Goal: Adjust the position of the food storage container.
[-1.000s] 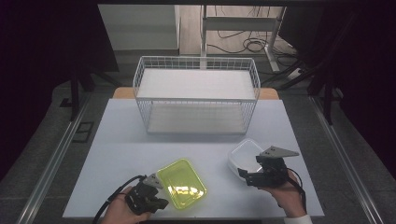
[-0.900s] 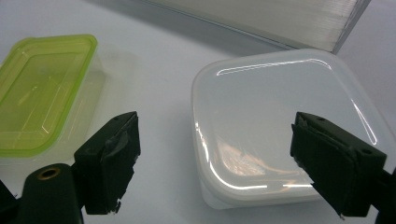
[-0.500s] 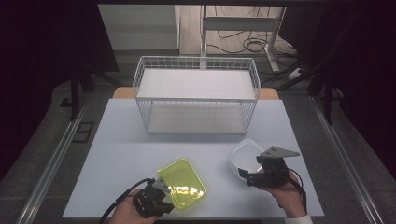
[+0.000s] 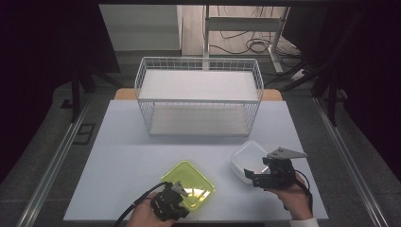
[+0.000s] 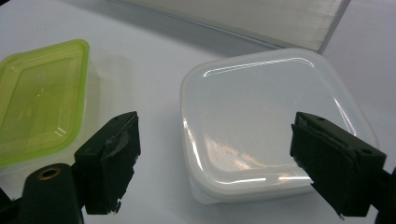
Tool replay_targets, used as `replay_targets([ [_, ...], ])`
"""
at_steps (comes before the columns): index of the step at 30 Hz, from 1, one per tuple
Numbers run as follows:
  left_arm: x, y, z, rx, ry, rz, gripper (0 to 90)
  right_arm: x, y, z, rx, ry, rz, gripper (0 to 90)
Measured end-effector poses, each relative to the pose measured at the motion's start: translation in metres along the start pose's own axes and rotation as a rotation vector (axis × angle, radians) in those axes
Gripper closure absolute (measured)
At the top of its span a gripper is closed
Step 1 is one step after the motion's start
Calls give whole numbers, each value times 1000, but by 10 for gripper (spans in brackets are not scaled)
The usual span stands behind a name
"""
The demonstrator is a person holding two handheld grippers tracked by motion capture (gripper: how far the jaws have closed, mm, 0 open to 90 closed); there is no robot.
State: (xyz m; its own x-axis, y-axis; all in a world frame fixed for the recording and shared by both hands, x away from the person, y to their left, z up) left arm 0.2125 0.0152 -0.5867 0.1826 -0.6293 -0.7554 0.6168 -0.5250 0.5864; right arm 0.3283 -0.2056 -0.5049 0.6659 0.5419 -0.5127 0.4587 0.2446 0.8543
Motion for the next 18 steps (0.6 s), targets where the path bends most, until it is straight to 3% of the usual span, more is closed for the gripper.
replay_targets([
  [4,12,13,1,-18,21,4,900,-1,0,3,6,-2,2,160],
  [10,38,39,6,-85,46,50,900,0,-1,4,-1,2,1,160],
  [18,41,62,6,-107,66,96,900,-1,1,3,-4,5,5,160],
])
Point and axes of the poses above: each handheld gripper's, and its own axes: x roughly forward along the jaws, y roughly out of its top, z roughly to its right, the point moved 10 cm from there along x, roughly forward along the jaws, and after that the axes turned 11 degrees about z, right-handed, at the moved point
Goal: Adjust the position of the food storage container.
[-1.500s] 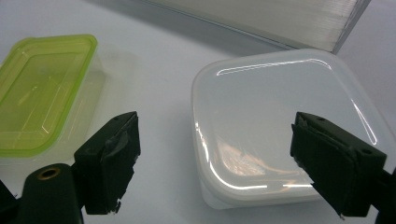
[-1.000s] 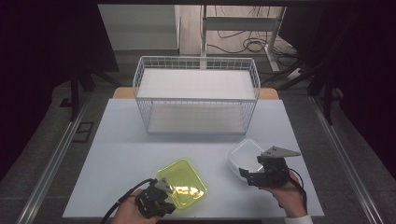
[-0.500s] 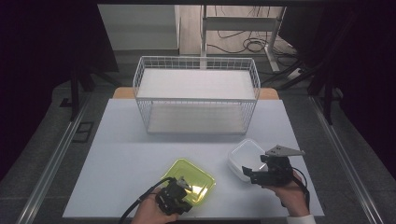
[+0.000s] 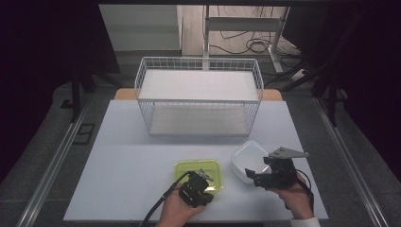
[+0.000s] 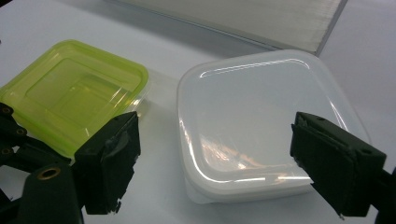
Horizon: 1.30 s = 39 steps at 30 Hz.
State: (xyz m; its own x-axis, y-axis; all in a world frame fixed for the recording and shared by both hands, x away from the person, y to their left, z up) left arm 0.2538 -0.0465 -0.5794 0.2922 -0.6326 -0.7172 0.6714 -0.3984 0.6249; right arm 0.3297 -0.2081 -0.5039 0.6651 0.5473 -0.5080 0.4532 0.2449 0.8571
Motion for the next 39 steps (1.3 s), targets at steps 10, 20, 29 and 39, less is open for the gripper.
replay_targets([
  [10,-50,-14,-16,-18,-20,72,882,2,-2,-7,-15,12,-14,162],
  [20,-111,-20,-69,-81,88,200,612,16,-11,-32,-59,59,-70,224],
  [29,-128,-25,-104,-160,188,265,280,18,-16,-53,-63,144,-126,636],
  [39,-128,-34,-121,-197,208,258,254,40,-38,-62,-61,118,-248,887],
])
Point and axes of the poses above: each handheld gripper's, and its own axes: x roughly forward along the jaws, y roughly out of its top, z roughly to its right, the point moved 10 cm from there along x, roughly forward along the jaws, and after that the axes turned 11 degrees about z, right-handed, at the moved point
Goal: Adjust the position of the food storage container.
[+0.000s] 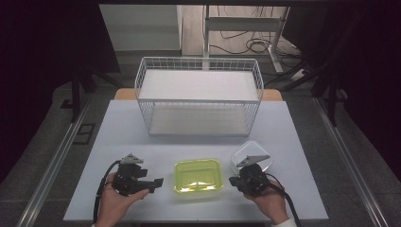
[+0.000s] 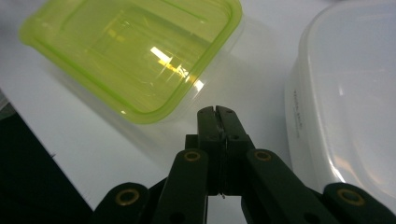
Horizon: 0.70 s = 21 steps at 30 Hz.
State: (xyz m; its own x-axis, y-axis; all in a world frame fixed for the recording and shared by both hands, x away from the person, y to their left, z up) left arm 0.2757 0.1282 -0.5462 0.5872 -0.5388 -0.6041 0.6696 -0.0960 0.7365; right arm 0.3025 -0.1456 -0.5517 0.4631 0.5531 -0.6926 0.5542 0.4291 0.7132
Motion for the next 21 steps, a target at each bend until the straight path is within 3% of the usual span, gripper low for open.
replay_targets([
  [9,-3,0,-9,-19,6,11,250,24,3,-7,-37,-66,-39,889],
  [21,-8,1,-16,-35,11,21,249,42,12,-25,-54,-38,-30,889],
])
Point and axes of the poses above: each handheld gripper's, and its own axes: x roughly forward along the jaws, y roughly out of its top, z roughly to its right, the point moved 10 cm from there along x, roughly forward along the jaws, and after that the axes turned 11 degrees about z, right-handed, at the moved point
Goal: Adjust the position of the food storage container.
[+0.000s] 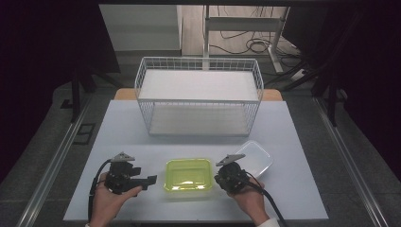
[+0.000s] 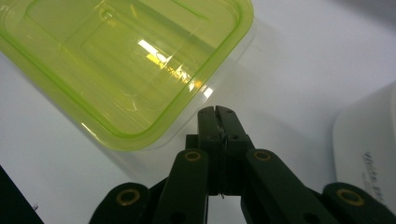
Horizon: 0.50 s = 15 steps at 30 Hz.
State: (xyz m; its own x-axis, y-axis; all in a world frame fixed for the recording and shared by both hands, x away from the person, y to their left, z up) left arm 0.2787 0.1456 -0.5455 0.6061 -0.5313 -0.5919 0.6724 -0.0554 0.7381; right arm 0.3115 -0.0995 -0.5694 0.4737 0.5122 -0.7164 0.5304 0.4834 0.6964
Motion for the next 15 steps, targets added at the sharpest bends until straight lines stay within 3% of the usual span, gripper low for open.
replay_targets([
  [9,-2,0,-3,-5,4,2,246,3,1,-6,-4,22,5,889],
  [13,-3,2,-5,-10,9,17,246,-11,9,4,4,-9,65,886],
  [15,-3,2,-5,-10,8,22,247,-20,16,8,30,-13,114,785],
])
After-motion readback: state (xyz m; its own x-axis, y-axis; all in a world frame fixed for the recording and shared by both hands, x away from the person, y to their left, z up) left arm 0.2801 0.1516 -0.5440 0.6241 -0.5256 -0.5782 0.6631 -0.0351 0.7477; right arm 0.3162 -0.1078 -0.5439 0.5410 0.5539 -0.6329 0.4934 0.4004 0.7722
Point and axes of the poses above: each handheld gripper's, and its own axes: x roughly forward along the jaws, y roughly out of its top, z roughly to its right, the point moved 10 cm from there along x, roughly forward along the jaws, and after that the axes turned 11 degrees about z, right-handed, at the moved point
